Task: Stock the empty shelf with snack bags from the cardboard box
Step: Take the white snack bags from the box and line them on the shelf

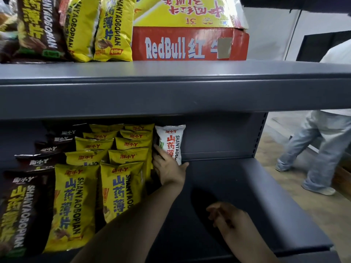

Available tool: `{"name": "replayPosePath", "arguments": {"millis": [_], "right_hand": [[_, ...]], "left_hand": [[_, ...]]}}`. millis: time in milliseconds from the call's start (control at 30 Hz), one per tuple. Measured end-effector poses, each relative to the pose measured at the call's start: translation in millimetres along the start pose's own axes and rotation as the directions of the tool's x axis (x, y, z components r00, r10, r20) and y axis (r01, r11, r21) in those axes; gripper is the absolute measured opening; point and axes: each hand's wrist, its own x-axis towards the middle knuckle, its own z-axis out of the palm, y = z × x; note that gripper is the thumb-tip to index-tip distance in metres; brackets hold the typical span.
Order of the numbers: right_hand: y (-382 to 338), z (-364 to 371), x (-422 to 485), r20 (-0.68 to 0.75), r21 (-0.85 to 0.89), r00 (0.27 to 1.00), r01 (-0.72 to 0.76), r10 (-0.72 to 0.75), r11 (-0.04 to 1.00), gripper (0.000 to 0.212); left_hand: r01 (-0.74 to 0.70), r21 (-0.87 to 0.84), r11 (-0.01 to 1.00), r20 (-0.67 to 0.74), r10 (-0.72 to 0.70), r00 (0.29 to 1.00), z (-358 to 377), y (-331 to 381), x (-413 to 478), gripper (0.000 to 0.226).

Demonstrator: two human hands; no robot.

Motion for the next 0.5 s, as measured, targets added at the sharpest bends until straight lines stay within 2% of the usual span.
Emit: {"name": "replayPosePath", "arguments": {"millis": [100, 200, 400, 500], "right_hand": [[-5, 5, 9, -0.023, -0.025, 1.000, 0.003, -0.003, 1.000, 0.033], [-7, 9, 17, -0.017, -0.039, 1.000, -0.001, 0.000, 0.999, 0.038], [-10, 10, 25, -0.004, -0.076, 1.000, -0.018, 0.018, 0.997, 0.023], [-14, 5, 23, 0.001, -0.106, 1.000, 0.006, -0.006, 0.994, 0.022]], "left_hand": [[0.014, 0.038, 0.999, 0.086, -0.018, 0.996, 0, -7, -6, 0.119], [0.014, 0.118, 0.993, 0.107, -0.026, 0.994, -5, -4, -2, 0.121], [0.055, 0.156, 0.986, 0.171, -0.081, 0.982, -14, 3, -3, 0.129], [0.026, 0.178, 0.984, 0.192, -0.061, 0.979, -21, 5, -8, 0.124]]}}
